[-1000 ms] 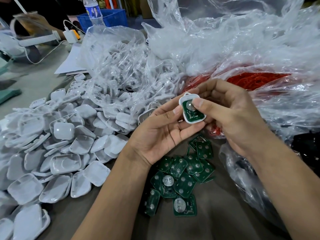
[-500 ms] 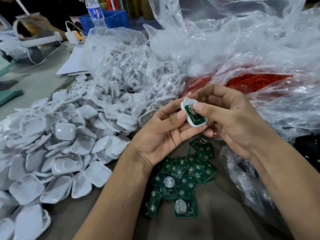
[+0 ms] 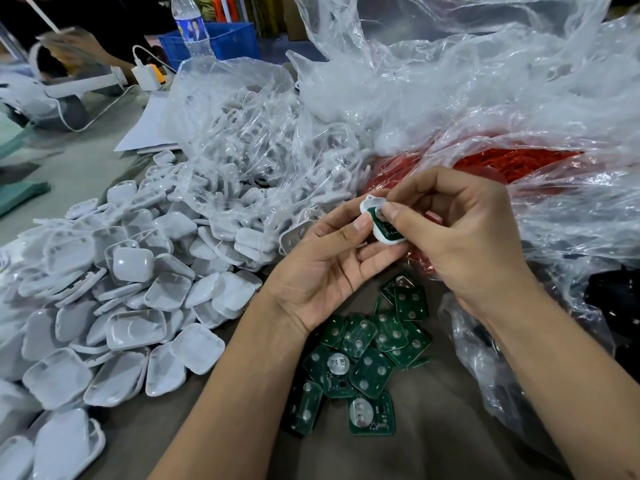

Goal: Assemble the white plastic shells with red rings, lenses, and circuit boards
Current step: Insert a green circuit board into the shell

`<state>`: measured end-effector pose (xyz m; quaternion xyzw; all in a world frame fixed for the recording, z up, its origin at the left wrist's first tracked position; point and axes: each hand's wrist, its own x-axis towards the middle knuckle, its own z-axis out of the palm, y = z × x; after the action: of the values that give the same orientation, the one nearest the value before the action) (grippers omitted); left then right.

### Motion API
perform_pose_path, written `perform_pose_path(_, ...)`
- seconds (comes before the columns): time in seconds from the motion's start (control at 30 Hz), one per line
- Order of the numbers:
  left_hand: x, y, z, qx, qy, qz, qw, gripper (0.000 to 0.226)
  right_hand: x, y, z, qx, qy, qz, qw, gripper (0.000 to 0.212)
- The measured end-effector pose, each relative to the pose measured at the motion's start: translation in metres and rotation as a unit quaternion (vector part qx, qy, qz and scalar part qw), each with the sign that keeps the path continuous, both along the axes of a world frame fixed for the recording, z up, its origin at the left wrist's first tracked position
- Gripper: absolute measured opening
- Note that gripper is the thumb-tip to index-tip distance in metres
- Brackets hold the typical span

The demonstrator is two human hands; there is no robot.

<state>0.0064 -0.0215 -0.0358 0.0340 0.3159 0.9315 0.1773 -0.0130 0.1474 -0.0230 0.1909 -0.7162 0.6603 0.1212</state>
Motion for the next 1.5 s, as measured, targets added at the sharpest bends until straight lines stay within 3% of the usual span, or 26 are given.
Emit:
perform_pose_path(0.27,0.000,-0.001,0.001,0.002,0.002,-0.005,1.000,0.030,0.000,0.000,0.003,0.035,0.040,-0.016,0.998,0.003)
perform_pose_path(0.4,0.000,-0.002,0.003,0.000,-0.006,0.008,1.000,0.036,0.004,0.000,0.007,0.066,0.067,-0.026,0.995,0.022)
perform_pose_path(0.6,0.000,-0.002,0.004,-0.007,-0.012,0.014,1.000,0.034,0.007,-0.001,0.011,0.127,0.105,-0.052,0.985,0.023)
perform_pose_path(0.73,0.001,-0.002,0.006,-0.004,-0.007,0.019,1.000,0.035,0.008,-0.002,0.011,0.105,0.095,-0.041,0.989,0.022)
perform_pose_path(0.87,0.002,-0.009,0.015,0.011,-0.001,0.033,0.999,0.053,0.010,-0.003,0.012,0.046,0.055,-0.030,0.997,0.021)
perform_pose_path(0.97,0.003,-0.022,0.022,0.017,0.024,0.048,0.998,0.058,0.010,-0.007,0.008,0.144,0.081,-0.052,0.985,0.024)
perform_pose_path(1.1,0.005,-0.040,0.030,-0.034,0.051,0.088,0.994,0.041,0.017,-0.023,0.000,0.258,0.145,-0.013,0.955,0.021)
perform_pose_path(1.37,0.007,-0.061,0.038,0.104,0.034,0.135,0.985,0.022,0.031,-0.048,-0.014,0.394,0.195,0.129,0.889,0.026)
perform_pose_path(1.5,0.006,-0.057,0.037,0.124,0.024,0.140,0.982,0.026,0.025,-0.045,-0.015,0.455,0.173,-0.059,0.871,0.037)
